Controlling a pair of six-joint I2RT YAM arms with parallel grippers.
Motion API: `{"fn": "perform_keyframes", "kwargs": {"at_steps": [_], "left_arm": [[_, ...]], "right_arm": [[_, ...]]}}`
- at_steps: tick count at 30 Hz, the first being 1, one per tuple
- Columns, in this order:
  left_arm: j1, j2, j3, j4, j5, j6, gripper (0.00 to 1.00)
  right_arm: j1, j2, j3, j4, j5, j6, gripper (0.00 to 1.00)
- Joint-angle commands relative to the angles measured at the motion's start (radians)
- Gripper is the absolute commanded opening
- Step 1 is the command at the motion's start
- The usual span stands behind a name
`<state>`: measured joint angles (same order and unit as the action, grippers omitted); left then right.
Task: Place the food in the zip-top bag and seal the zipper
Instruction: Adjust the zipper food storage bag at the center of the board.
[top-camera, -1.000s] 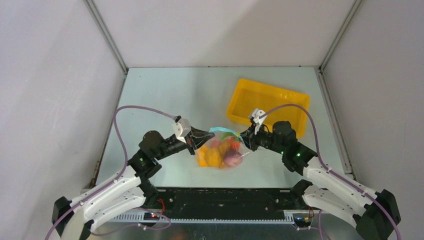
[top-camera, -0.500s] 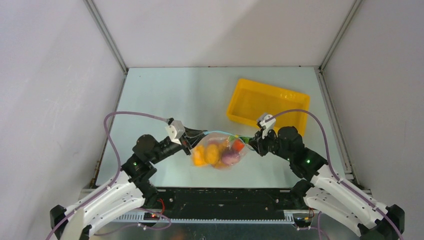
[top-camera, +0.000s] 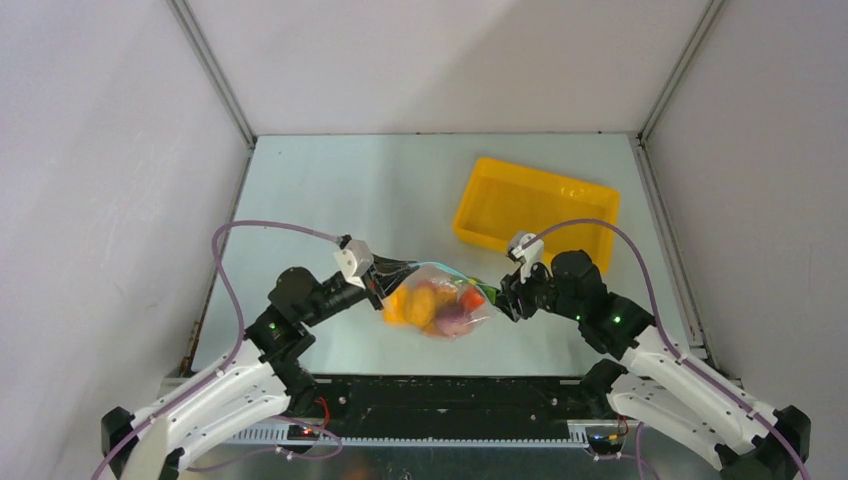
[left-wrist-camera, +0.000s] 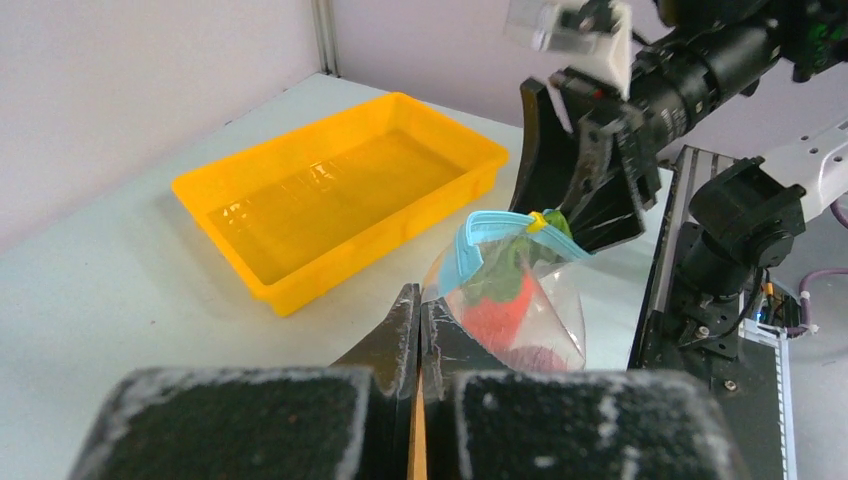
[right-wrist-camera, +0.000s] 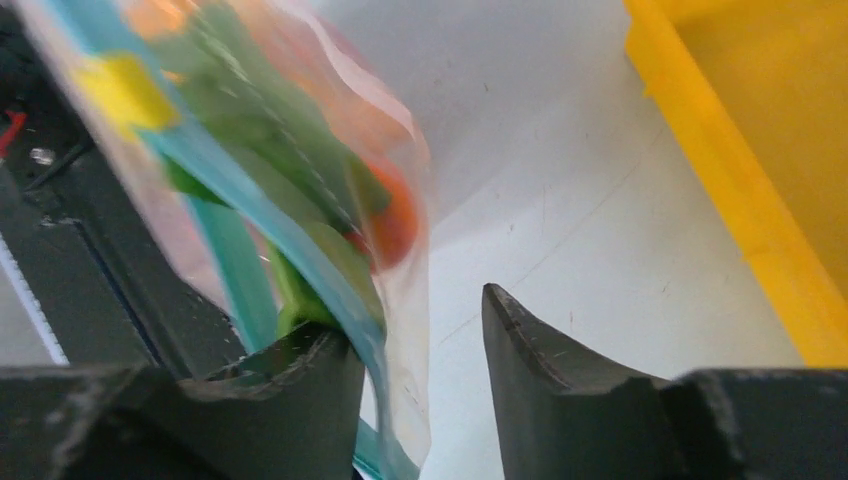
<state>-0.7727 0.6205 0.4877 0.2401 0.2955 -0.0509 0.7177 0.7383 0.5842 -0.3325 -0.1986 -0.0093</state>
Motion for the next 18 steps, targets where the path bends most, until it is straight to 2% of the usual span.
{"fn": "perform_keyframes", "kwargs": {"at_steps": [1,3,7,15,18], "left_arm": [[0.002,0.007,0.023,0.077,0.023,0.012,0.0],[0.002,0.01,0.021,0.088,0.027,0.008,0.0],[0.002,0.011,0.018,0.101,0.04,0.005,0.0],[0.002,0.016,0.017,0.108,0.055,-0.003,0.0],[0.002,0.016,0.017,0.109,0.062,-0.002,0.0]], "right_arm": [[0.012,-0.071,0.124,0.003,-0.099,-0.045,0.54],[0.012,-0.099,0.142,0.001,-0.123,-0.057,0.6],[0.013,-0.141,0.146,0.015,-0.079,-0.059,0.63],[0.026,-0.074,0.146,-0.019,-0.024,-0.074,0.59],[0.039,-0.063,0.146,-0.037,0.042,-0.079,0.57]]}}
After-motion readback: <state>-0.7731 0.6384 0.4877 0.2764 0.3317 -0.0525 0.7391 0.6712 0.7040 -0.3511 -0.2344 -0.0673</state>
